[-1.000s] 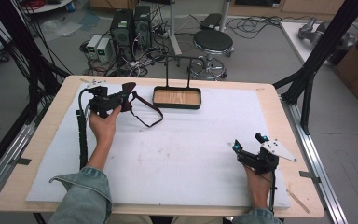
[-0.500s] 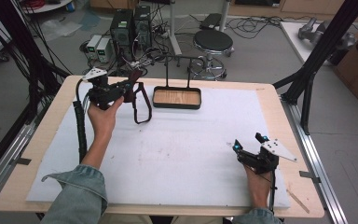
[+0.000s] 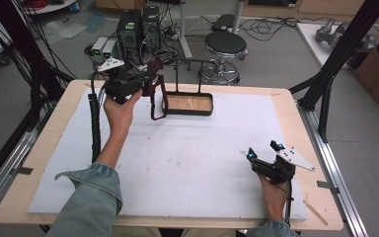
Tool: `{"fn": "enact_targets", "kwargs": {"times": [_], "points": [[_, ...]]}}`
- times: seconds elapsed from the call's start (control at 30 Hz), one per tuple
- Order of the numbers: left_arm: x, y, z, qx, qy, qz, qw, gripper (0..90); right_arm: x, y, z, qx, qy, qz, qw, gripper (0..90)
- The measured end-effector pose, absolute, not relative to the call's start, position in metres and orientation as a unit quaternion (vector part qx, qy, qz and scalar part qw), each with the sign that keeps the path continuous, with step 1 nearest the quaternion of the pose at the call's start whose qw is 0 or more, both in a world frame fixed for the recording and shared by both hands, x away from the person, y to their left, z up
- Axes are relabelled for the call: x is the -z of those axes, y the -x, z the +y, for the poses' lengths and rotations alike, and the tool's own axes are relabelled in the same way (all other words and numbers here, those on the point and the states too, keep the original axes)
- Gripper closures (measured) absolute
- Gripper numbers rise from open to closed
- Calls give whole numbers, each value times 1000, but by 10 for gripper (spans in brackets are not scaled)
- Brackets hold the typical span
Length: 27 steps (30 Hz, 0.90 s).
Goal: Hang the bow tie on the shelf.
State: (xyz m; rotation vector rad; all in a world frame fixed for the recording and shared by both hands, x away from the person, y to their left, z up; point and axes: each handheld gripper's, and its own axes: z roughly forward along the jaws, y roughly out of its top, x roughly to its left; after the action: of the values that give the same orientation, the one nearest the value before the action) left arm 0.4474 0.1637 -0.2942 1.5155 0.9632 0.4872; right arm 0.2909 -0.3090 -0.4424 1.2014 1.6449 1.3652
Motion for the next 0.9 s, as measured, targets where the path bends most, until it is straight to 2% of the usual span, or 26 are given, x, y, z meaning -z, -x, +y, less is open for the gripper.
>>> {"fn": "enact_targets", "kwargs": {"times": [0.5,0.9], "points": [[300,-481,154,-198,-644,431,600,776,443,-291,-310,-526,-460,632,335,99],[297,-491,153,-201,-640,427,606,776,443,-292,-309,-526,-460,632,334,99]]}}
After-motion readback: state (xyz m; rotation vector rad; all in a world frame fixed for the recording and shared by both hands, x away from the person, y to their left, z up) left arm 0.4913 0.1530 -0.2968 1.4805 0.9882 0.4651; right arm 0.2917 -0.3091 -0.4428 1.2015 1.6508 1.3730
